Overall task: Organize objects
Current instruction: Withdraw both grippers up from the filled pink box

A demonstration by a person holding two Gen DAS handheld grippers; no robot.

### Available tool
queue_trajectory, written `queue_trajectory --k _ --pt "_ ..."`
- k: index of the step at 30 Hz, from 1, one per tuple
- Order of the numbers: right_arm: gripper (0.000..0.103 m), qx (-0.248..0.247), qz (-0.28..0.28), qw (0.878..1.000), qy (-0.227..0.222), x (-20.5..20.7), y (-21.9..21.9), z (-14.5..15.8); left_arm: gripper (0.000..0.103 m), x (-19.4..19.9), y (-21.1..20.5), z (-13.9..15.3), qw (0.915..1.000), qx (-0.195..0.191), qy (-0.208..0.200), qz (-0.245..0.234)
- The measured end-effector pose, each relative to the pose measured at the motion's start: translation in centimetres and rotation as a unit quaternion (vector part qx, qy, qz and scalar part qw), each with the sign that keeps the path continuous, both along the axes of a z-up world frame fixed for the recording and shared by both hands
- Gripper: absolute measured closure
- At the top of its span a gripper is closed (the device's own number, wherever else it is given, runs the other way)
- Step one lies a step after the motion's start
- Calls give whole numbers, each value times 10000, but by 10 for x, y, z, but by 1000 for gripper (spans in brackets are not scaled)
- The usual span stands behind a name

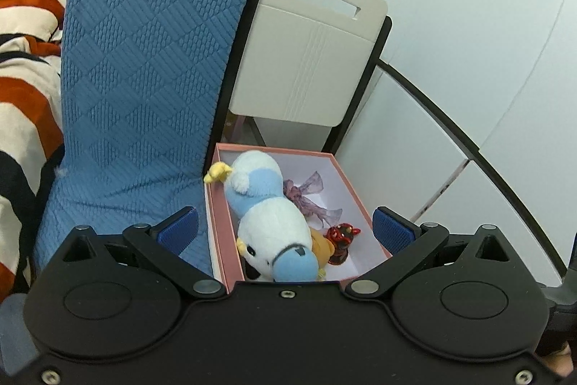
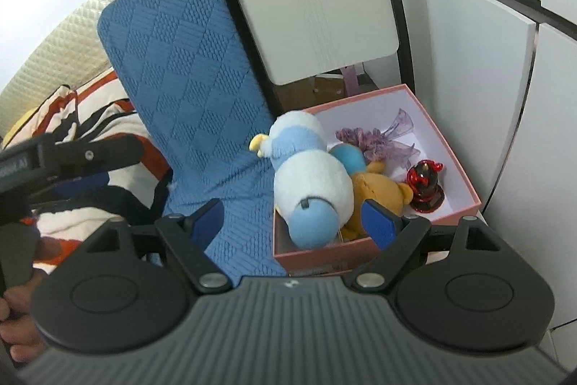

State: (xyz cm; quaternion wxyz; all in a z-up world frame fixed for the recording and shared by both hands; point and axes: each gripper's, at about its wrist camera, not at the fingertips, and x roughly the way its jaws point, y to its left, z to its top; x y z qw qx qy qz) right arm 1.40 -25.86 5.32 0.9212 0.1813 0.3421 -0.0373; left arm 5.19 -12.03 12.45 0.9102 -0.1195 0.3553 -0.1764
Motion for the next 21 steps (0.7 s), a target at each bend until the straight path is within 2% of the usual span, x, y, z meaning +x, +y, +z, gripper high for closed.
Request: queue_trajectory --k 10,21 --pt "18 0 27 9999 101 -8 20 -17 0 -19 13 -15 10000 -58 52 -19" --pt "18 -109 -21 9999 -47 -14 27 -22 0 -29 17 -27 9999 26 -8 -100"
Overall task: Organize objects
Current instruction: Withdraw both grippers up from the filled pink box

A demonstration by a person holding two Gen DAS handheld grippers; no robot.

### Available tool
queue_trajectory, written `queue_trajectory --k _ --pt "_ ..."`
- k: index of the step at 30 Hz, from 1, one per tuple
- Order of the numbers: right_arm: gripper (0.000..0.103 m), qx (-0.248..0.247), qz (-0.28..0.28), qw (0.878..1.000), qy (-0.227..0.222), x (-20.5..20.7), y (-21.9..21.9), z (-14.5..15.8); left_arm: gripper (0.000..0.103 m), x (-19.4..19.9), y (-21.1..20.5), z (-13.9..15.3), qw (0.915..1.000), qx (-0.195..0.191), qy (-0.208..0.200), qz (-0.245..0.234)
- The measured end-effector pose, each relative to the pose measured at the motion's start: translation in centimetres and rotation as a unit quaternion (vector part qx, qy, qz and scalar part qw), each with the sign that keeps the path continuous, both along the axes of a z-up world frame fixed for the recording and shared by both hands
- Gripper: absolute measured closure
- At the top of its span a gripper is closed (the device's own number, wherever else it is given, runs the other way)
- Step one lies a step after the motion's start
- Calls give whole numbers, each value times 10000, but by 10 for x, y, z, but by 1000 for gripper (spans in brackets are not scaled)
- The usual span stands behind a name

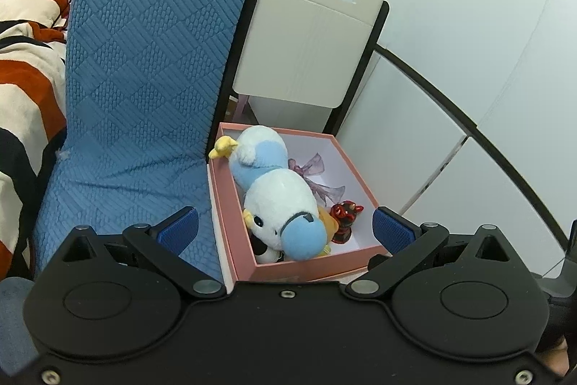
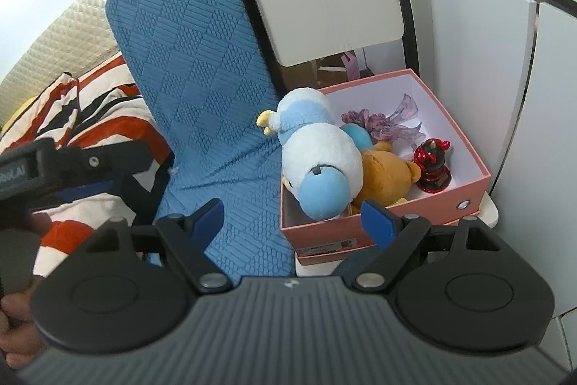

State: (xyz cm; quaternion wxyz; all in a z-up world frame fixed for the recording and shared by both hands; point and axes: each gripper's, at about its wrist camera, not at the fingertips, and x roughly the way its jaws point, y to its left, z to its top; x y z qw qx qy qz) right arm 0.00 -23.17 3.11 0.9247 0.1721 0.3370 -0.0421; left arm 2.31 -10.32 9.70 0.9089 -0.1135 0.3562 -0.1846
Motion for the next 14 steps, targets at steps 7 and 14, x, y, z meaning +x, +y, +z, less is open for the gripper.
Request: queue_trajectory --k 7,14 --pt "18 -26 -34 10000 -24 0 -1 -6 0 -1 -5 -11 9999 106 33 -76" --pt "18 -39 -54 10000 12 1 -2 -14 0 4 -6 -20 9999 1 136 -103"
